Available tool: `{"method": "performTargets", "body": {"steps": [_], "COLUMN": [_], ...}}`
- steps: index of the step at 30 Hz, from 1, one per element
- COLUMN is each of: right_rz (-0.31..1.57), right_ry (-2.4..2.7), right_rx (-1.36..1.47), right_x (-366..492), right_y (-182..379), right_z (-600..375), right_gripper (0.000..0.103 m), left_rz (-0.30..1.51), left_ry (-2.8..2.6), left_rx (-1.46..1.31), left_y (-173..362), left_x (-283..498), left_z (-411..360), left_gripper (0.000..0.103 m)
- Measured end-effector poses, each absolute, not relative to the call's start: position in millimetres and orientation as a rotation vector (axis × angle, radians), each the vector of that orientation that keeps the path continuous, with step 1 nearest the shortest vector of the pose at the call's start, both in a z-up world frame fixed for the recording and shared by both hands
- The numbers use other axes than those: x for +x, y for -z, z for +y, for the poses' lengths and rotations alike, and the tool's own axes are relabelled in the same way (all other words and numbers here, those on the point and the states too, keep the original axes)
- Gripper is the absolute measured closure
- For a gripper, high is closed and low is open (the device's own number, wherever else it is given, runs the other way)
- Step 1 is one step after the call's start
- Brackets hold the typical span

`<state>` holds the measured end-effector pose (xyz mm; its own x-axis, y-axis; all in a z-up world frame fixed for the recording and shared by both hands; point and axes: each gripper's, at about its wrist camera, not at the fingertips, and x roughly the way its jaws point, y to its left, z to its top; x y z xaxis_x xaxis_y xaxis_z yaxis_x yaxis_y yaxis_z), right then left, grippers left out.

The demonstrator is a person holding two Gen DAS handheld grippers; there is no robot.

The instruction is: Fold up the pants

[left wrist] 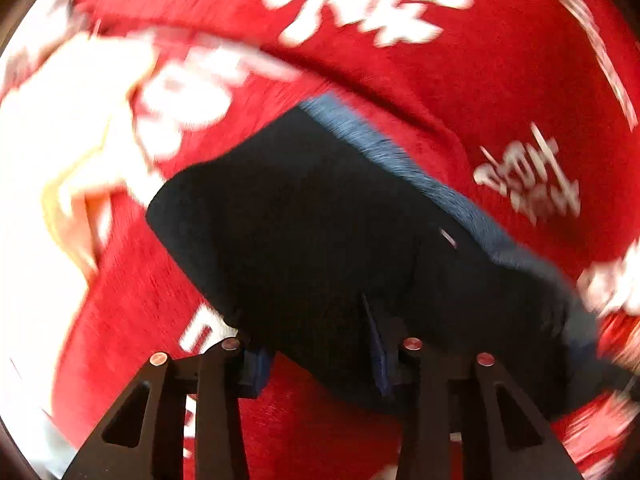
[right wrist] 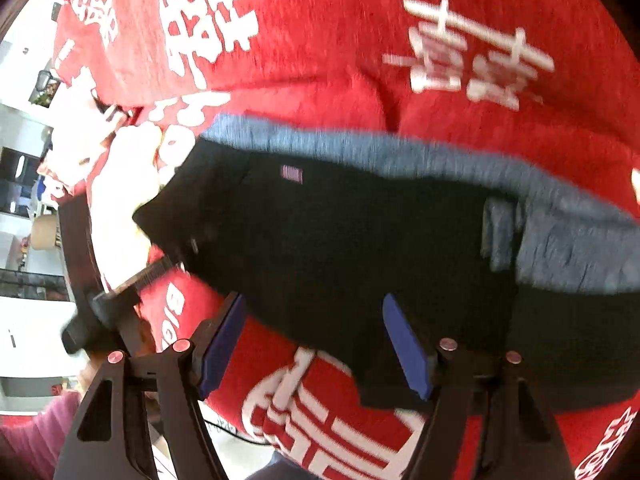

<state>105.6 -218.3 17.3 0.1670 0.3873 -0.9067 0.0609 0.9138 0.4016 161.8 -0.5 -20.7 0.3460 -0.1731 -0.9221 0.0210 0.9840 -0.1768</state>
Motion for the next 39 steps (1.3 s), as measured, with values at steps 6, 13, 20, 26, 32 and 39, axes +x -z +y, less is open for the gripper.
{"method": "performTargets", "body": {"steps": [6, 13, 20, 26, 32, 39], "right_rz": [1.424, 1.543, 1.705, 1.842, 1.782, 1.635], "right_ry": [-0.382, -0.621, -0.684, -0.621, -0.66, -0.693], "right_rx": [0.437, 0.331, 0.022, -0.095, -0.014, 0.251], "right_x": [170, 233, 252, 255, 250, 231], "right_y": [-32, -35, -8, 31, 22, -10], "right_z": [-205, -115, -29, -12, -40, -111], "right_gripper": [0.025, 0.023, 0.022, 0.025, 0.084, 0.085], "left_rz": [1.038, 1.004, 0.993, 0.996, 1.001, 0.966], "left_ry": [0.155, 0.166, 0.158, 0.16, 0.211, 0.277], "left_rx": [0.281, 0.406, 0.422, 0.425, 0.416, 0.307], "left_y": [7, 9, 10, 10, 2, -37], "left_x": [136, 136, 133, 131, 127, 124], "left_z": [-49, -65, -65, -68, -75, -90], "left_gripper": [0.064, 0.064, 0.064, 0.064, 0.064, 0.064]}}
